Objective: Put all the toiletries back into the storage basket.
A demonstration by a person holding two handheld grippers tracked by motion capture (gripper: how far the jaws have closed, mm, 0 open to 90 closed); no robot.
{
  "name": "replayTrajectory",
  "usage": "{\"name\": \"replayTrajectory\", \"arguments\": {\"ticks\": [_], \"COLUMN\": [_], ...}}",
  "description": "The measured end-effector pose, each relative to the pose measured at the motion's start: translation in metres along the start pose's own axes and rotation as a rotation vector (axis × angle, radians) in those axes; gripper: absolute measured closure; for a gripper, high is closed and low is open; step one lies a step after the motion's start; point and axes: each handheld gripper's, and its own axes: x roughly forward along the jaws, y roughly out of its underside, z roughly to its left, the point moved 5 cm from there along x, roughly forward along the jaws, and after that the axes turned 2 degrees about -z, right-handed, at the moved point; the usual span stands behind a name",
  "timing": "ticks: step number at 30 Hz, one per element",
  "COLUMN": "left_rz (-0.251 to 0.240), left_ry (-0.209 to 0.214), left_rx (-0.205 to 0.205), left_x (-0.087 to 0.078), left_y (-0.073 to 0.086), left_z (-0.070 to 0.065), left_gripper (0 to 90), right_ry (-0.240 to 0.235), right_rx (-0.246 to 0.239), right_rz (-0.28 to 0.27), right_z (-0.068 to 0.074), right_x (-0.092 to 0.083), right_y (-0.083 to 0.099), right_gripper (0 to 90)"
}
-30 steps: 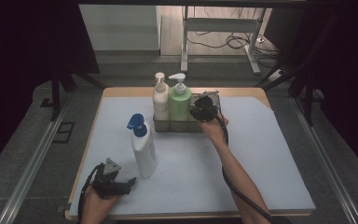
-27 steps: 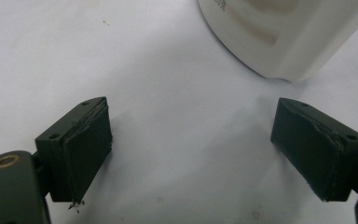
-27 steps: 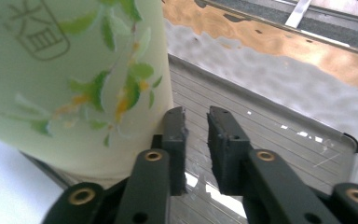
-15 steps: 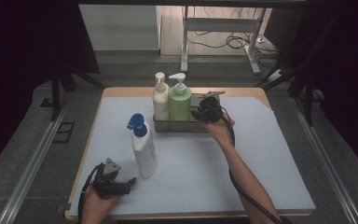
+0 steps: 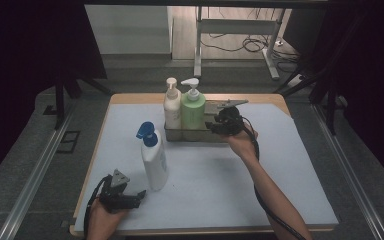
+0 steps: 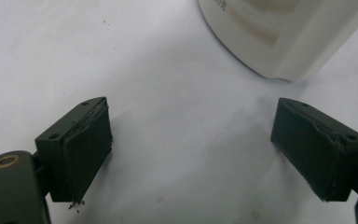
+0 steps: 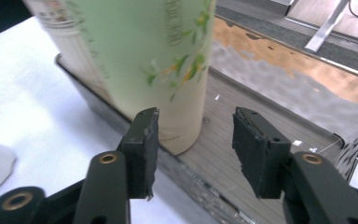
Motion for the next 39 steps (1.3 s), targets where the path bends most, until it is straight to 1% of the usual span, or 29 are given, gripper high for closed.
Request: {"name": "replayTrajectory", "arguments": {"ticks": [7, 12, 18, 22, 24, 27, 30, 32, 33, 34, 38, 39], "left_rz": [0.0, 0.0, 0.0, 0.0, 0.001, 0.001, 0.0, 0.0, 0.003, 0.0, 0.001, 0.001], "left_ry": [0.0, 0.0, 0.0, -0.001, -0.001, -0.001, 0.0, -0.001, -0.001, -0.001, -0.001, 0.0], "left_rx": [0.0, 0.0, 0.0, 0.001, 0.001, 0.001, 0.0, 0.001, 0.003, 0.0, 0.001, 0.001], "left_x": [0.0, 0.0, 0.0, 0.0, 0.0, 0.0, 0.0, 0.0, 0.0, 0.0, 0.0, 0.0], "left_y": [0.0, 0.0, 0.0, 0.0, 0.0, 0.0, 0.0, 0.0, 0.0, 0.0, 0.0, 0.0], "left_z": [0.0, 0.0, 0.0, 0.0, 0.0, 0.0, 0.0, 0.0, 0.0, 0.0, 0.0, 0.0], "left_gripper": [12.2, 12.2, 12.2, 12.2, 12.2, 12.2, 12.2, 12.2, 12.2, 12.2, 12.2, 12.2], "right_ry": [-0.03, -0.05, -0.075, -0.085, -0.093, -0.086, -0.077, -0.073, -0.074, -0.077, -0.069, -0.068], "right_rx": [-0.021, -0.02, -0.039, -0.047, -0.06, -0.083, -0.097, -0.103, -0.106, -0.113, -0.157, -0.158], "right_rz": [-0.007, -0.016, -0.008, -0.016, -0.022, -0.018, -0.013, -0.01, 0.0, 0.004, 0.02, 0.017], "right_z": [0.006, 0.009, 0.013, 0.016, 0.017, 0.019, 0.022, 0.023, 0.024, 0.025, 0.027, 0.028], "right_x": [-0.014, -0.026, -0.035, -0.043, -0.048, -0.053, -0.058, -0.062, -0.064, -0.065, -0.073, -0.076], "right_y": [0.004, 0.007, 0.014, 0.017, 0.018, 0.02, 0.023, 0.025, 0.027, 0.029, 0.035, 0.037], "right_gripper": [43.5, 38.5, 31.5, 25.4, 22.0, 14.1, 10.2, 4.6, 1.6, 0.2, 0.0, 0.0]}}
